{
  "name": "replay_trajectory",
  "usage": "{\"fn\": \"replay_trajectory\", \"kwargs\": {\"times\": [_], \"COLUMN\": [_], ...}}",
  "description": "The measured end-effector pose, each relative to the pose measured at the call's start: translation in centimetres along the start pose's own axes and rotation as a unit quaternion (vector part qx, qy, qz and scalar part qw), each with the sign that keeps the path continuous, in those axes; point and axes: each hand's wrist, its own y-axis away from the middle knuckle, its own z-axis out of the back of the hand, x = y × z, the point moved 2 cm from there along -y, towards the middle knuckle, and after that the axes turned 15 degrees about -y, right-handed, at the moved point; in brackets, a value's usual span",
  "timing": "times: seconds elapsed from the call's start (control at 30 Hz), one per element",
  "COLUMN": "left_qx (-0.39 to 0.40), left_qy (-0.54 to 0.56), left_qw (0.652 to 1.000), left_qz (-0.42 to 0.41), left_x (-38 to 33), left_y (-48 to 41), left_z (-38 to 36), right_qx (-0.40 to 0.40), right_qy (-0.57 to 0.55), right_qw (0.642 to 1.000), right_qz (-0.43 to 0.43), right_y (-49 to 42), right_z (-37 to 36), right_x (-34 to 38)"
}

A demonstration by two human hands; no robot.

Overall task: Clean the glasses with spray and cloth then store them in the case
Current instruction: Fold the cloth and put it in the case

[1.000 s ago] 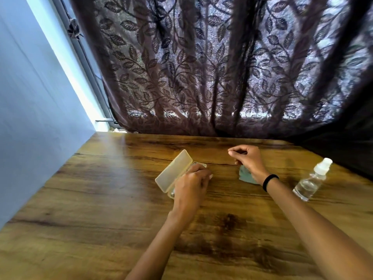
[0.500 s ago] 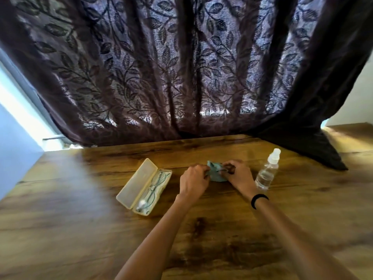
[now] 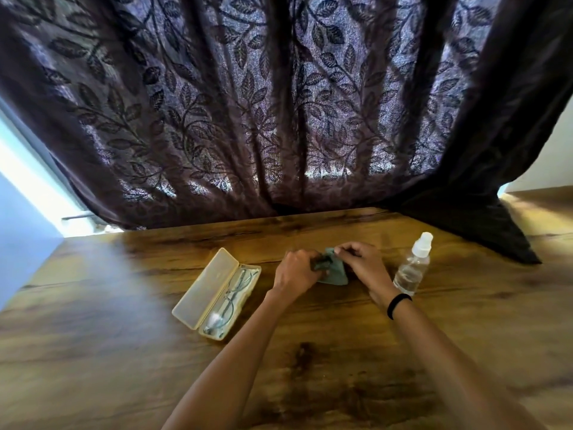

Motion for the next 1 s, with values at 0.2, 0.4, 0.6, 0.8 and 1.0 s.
{"fn": "replay_trajectory", "kwargs": {"times": [0.2,0.4,0.6,0.8,1.0], "left_qx": [-0.039,-0.075,-0.042,0.047,-0.02], "left_qy": [0.12,0.275,0.323,0.307,0.211], "left_qw": [0.992,0.958,0.945,0.949,0.977], "left_qz": [0.01,-0.032,-0.025,-0.049,-0.028], "left_x": [-0.1,-0.4,-0.5,-0.8,-0.7], "left_y": [-0.2,-0.3,-1.2,-1.4,-1.3], "left_z": [0.1,1.7,2.7,3.7,5.3], "right_qx": [-0.01,0.03,0.049,0.084,0.099], "right_qy": [-0.194,-0.267,-0.247,-0.179,-0.069], "right_qw": [0.977,0.955,0.961,0.976,0.993], "right_qz": [-0.086,-0.126,-0.117,-0.088,0.0], "right_y": [0.1,0.2,0.2,0.2,0.8], "right_z": [0.1,0.1,0.0,-0.2,-0.2], "right_x": [0.9,1.6,2.5,3.3,3.9]}}
